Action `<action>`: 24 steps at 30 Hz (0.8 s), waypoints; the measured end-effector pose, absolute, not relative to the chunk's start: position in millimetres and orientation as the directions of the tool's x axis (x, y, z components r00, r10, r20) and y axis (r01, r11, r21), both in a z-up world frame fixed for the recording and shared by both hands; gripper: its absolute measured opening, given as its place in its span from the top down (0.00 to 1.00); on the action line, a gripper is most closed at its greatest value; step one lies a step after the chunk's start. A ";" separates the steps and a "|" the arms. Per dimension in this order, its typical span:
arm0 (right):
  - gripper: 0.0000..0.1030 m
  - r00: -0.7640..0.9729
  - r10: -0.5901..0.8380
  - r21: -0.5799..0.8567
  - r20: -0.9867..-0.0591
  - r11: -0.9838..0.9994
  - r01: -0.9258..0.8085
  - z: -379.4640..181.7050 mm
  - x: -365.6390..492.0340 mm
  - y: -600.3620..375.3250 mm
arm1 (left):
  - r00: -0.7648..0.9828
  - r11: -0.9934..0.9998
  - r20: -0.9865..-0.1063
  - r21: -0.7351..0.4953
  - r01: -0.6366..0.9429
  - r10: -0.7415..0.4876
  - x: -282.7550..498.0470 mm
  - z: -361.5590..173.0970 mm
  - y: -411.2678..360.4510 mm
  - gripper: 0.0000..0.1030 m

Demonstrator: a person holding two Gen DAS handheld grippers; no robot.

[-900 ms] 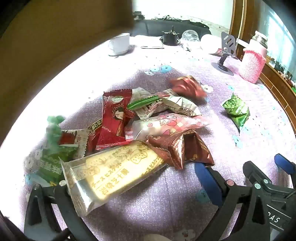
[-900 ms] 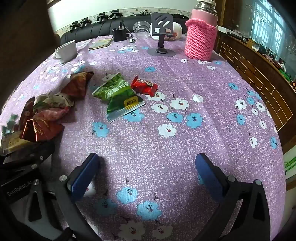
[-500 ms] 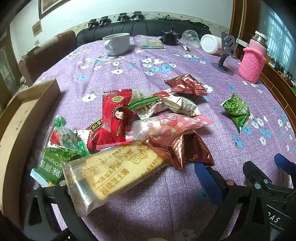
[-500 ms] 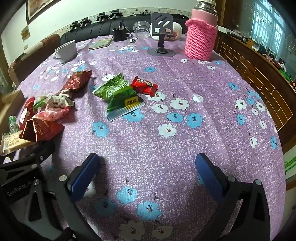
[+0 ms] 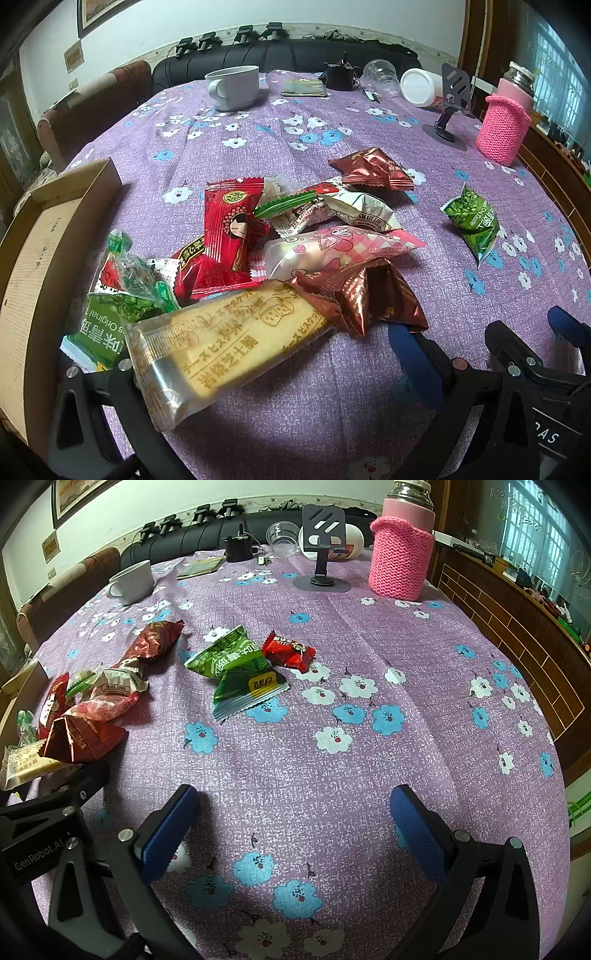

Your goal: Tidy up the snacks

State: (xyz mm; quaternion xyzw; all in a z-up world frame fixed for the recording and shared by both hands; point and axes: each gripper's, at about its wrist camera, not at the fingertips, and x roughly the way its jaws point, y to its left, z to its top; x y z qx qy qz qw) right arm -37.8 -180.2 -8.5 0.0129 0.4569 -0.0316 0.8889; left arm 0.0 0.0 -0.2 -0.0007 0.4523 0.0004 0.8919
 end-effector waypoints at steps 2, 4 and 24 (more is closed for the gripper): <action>0.00 0.581 -0.045 -0.006 -0.813 0.998 0.068 -8.5 -37.8 -180.2 | 0.591 1.000 -0.807 -0.001 -0.001 0.000 0.0 -0.1 0.1 0.01; 0.00 0.580 -0.044 -0.006 -0.813 0.998 0.068 -8.5 -37.8 -180.2 | 0.591 1.000 -0.807 -0.001 -0.001 0.000 0.1 -0.3 0.1 0.01; 0.00 0.532 -0.020 -0.005 -0.847 1.000 0.031 -6.7 -37.1 -181.9 | 0.526 0.991 -0.847 -0.004 0.137 -0.076 -19.8 -0.3 1.4 0.01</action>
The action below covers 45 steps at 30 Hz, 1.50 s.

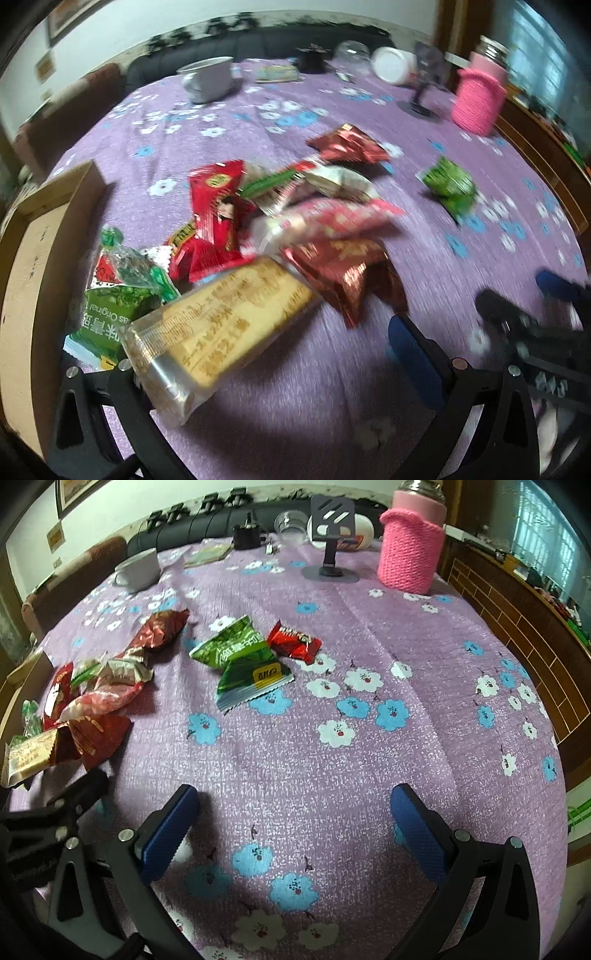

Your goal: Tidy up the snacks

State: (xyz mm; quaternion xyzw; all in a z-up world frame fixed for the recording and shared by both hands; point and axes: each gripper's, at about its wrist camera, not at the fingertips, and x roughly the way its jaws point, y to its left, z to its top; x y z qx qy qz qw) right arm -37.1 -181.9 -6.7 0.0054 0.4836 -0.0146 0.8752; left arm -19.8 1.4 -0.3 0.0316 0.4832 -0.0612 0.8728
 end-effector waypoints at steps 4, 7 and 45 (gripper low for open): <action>0.00 0.540 -0.021 -0.005 -0.841 0.999 0.032 -8.0 -37.6 -181.4 | 0.516 0.980 -0.839 -0.100 0.169 -0.175 -38.3 13.8 16.9 0.25; 0.01 0.550 -0.045 -0.016 -0.834 0.998 0.058 -7.3 -43.3 -182.3 | 0.582 0.966 -0.771 -0.187 0.181 -0.259 -70.7 41.4 40.9 0.26; 0.70 0.524 0.386 0.305 -0.759 0.922 -0.237 16.2 -24.5 -94.5 | 0.591 0.924 -0.749 -0.070 0.376 -0.298 -76.3 46.5 58.3 0.46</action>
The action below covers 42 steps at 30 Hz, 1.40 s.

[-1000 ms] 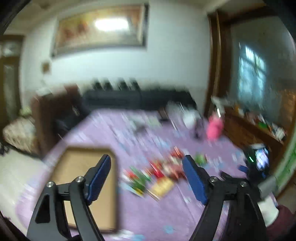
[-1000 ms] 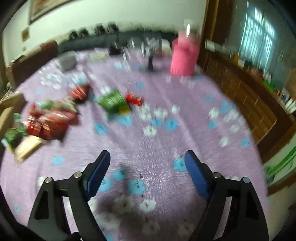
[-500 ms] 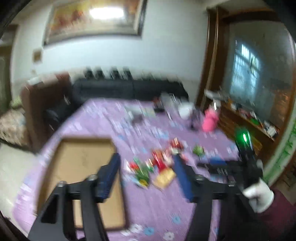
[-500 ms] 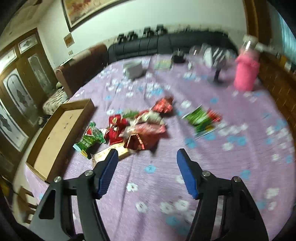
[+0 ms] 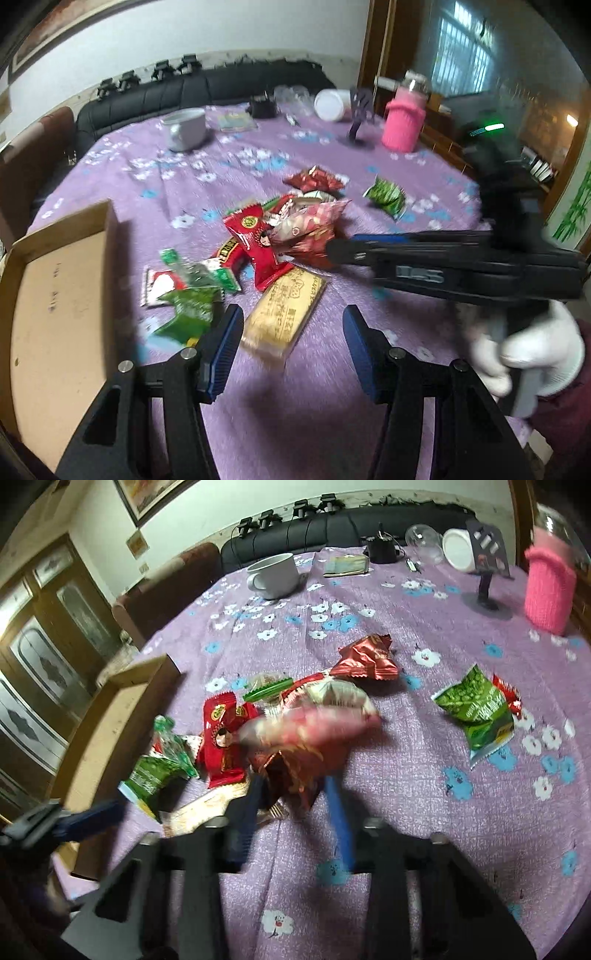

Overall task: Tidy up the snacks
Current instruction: 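Grasp the brown foil snack packet with the right gripper, then grasp the yellow cookie packet with the left gripper while the right gripper holds the brown packet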

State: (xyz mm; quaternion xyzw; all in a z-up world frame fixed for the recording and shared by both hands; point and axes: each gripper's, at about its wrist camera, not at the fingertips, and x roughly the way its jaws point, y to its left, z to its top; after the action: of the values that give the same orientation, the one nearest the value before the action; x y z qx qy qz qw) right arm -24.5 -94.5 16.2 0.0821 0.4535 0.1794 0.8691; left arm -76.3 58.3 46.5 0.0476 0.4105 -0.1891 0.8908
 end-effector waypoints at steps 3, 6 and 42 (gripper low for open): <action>0.71 0.562 0.355 0.274 -0.747 0.935 -0.226 16.6 -30.6 -105.5 | 0.572 0.922 -0.772 -0.045 0.385 -0.277 -61.4 36.1 49.3 0.46; 0.71 0.548 0.375 0.285 -0.748 0.927 -0.244 16.5 -31.1 -111.8 | 0.549 0.921 -0.807 0.016 0.388 -0.217 -47.8 19.5 36.2 0.49; 0.71 0.409 0.635 0.438 -0.656 0.761 -0.479 1.3 -42.2 -156.4 | 0.776 0.975 -0.602 0.022 -0.219 0.188 -278.2 161.7 121.3 0.51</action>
State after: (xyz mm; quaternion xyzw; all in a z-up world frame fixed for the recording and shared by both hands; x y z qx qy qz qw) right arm -42.2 -156.4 1.3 0.0911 0.4293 0.3336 0.8343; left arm -278.2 121.3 161.7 -0.0248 0.3166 0.1081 0.9420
